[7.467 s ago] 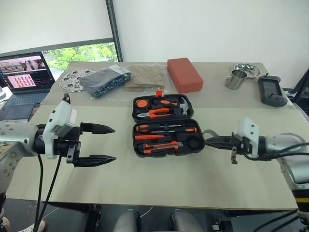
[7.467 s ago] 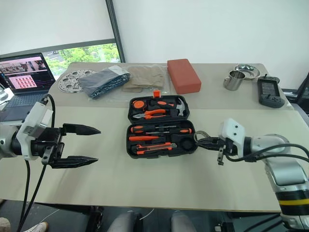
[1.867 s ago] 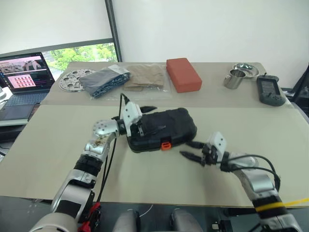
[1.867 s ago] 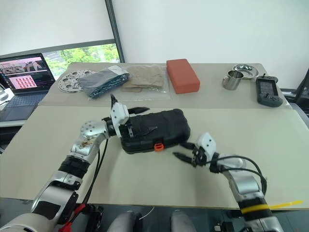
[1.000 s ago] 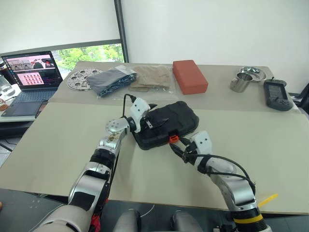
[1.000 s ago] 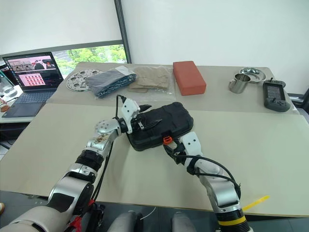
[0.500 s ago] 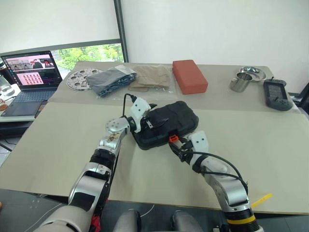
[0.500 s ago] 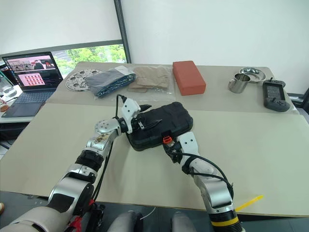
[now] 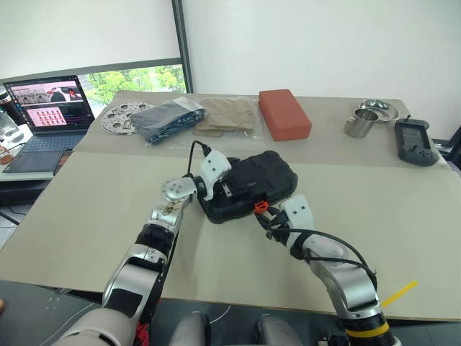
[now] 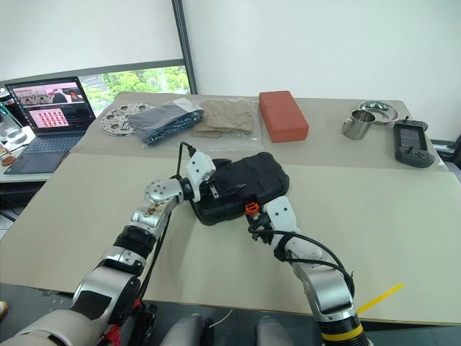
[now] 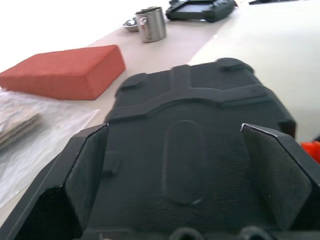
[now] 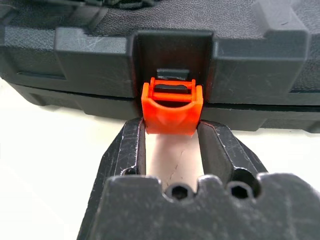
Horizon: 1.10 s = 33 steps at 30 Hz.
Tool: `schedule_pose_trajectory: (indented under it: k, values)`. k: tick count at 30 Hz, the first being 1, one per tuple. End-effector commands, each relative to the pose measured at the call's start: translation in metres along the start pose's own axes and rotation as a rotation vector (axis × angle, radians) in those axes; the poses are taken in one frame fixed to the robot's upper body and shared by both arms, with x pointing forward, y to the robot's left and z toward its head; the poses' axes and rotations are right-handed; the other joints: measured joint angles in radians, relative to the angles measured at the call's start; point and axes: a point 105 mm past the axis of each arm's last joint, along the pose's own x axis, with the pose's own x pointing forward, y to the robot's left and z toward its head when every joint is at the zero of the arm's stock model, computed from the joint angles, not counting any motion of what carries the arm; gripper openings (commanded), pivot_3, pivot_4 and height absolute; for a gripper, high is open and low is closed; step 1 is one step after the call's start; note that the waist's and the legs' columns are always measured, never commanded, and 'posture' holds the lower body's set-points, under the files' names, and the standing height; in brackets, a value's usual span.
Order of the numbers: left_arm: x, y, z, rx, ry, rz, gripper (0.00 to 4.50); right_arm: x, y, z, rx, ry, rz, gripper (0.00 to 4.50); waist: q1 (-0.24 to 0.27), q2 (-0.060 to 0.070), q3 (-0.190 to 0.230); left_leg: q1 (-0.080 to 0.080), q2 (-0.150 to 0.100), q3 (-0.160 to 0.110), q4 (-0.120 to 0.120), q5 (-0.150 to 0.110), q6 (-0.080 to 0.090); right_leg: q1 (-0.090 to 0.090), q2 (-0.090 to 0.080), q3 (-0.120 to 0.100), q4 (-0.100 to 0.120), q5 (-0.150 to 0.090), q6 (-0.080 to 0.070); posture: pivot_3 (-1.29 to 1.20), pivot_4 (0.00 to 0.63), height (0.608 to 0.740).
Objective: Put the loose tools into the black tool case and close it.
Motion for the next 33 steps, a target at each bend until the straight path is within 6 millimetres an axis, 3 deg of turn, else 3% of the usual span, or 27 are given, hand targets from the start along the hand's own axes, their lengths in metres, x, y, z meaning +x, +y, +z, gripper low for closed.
schedule_pose_trajectory:
  k: [1, 19, 27, 29, 32, 33]
  values:
    - [-0.002, -0.019, -0.03, -0.024, 0.102, -0.057, 4.5, -0.005, 0.0, 0.031, -0.027, -0.097, -0.004, 1.26, 0.0, 0.0, 0.0, 0.0, 0.0, 0.0, 0.0, 0.0, 0.0, 0.0, 0.0, 0.0, 0.0, 0.0, 0.0, 0.0, 0.15, 0.74]
    - [-0.001, -0.027, -0.037, -0.029, 0.118, -0.078, 4.5, -0.007, -0.002, 0.047, -0.018, -0.137, -0.03, 1.26, -0.003, -0.001, 0.0, 0.0, 0.0, 0.0, 0.0, 0.0, 0.0, 0.0, 0.0, 0.0, 0.0, 0.0, 0.0, 0.0, 0.15, 0.74]
    - [-0.001, -0.027, -0.037, -0.03, 0.119, -0.077, 4.5, -0.004, 0.006, 0.035, -0.002, -0.08, 0.017, 1.26, -0.004, -0.001, 0.0, 0.0, 0.0, 0.0, 0.0, 0.0, 0.0, 0.0, 0.0, 0.0, 0.0, 0.0, 0.001, 0.0, 0.15, 0.74]
    - [-0.001, -0.027, -0.037, -0.03, 0.118, -0.075, 4.5, -0.004, 0.006, 0.035, -0.002, -0.078, 0.017, 2.26, -0.004, -0.002, -0.001, 0.0, 0.0, 0.0, 0.0, 0.0, 0.0, 0.0, 0.0, 0.0, 0.0, 0.0, 0.001, 0.0, 0.15, 0.74]
    - [-0.001, -0.027, -0.037, -0.032, 0.118, -0.073, 4.5, -0.005, 0.006, 0.035, -0.001, -0.079, 0.014, 3.14, -0.004, -0.002, -0.001, 0.0, 0.0, 0.0, -0.001, 0.0, 0.0, 0.0, 0.0, 0.0, 0.0, 0.0, 0.001, 0.0, 0.15, 0.74]
    - [-0.001, -0.027, -0.037, -0.032, 0.118, -0.071, 4.5, -0.005, 0.006, 0.034, -0.002, -0.078, 0.013, 3.14, -0.004, -0.002, -0.001, 0.0, 0.0, 0.0, -0.001, 0.0, 0.0, 0.0, 0.0, 0.0, -0.001, 0.0, 0.001, 0.0, 0.15, 0.74]
